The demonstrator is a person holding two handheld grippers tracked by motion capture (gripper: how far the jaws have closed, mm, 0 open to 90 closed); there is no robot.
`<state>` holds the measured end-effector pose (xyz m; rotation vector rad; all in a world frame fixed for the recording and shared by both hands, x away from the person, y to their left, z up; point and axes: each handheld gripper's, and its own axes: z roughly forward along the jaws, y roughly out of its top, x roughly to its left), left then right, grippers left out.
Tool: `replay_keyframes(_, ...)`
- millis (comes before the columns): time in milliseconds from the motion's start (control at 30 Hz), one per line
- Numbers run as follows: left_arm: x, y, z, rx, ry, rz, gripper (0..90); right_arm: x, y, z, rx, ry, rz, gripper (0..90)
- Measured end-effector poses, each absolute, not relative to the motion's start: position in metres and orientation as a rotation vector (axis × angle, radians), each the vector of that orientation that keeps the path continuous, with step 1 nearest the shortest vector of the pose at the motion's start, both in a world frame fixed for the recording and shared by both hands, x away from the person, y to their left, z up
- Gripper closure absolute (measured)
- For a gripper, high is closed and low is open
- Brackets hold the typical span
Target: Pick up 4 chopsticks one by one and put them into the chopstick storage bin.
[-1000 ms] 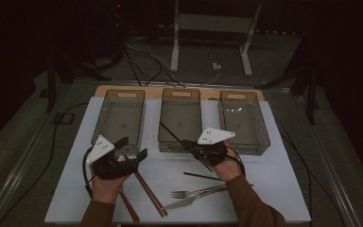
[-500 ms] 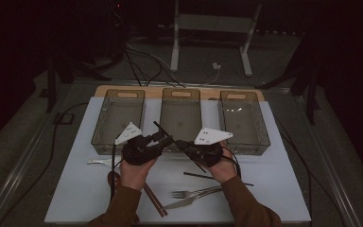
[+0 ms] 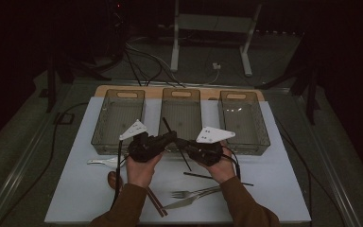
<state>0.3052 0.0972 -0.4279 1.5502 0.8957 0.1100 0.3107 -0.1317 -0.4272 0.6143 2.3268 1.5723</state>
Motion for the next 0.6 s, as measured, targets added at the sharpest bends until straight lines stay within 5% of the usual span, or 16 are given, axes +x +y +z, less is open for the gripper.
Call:
replay_keyframes(133, 0.306, 0.098, -0.427, 1.558, 0.898, 0.113, 86.8, 0.312, -0.133, -0.428, 0.617, 2.33, 1.593, 84.5)
replay_keyframes(600, 0.308, 0.117, -0.419, 1.57, 0.938, 0.162, 87.2, 0.324, -0.153, -0.438, 0.838, 2.35, 1.561, 17.7)
